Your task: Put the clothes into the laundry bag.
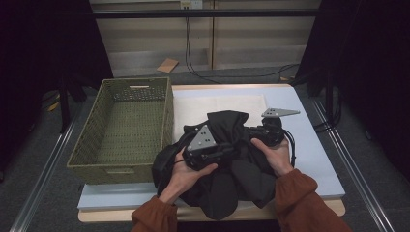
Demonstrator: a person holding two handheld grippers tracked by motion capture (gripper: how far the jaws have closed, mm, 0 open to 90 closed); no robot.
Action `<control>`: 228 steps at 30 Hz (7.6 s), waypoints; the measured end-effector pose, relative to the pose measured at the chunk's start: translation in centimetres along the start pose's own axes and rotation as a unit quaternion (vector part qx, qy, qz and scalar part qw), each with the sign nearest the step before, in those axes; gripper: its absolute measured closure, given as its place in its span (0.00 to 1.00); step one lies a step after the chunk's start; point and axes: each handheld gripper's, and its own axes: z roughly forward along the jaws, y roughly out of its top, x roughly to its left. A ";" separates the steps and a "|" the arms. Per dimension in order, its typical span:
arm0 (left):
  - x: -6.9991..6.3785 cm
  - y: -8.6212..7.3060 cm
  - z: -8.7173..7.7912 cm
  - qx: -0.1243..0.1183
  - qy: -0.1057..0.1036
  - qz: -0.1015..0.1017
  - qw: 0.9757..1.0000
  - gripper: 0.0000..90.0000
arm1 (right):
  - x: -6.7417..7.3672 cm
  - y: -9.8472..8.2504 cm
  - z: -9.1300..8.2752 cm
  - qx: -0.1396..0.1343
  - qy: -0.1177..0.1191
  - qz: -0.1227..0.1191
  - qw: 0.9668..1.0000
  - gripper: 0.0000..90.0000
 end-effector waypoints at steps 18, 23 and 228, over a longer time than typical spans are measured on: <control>-1.0 -2.5 5.6 0.041 -0.019 0.010 0.999 0.92 | 1.2 1.0 -0.6 -0.020 0.007 -0.013 1.000 0.99; -0.5 -3.6 6.9 0.045 0.011 0.008 0.999 0.92 | 1.9 1.6 -1.3 -0.029 0.006 -0.022 0.999 0.99; -2.3 -5.2 4.8 0.080 -0.055 -0.004 0.995 0.19 | 1.8 -2.7 -0.3 0.038 0.026 -0.006 0.999 0.98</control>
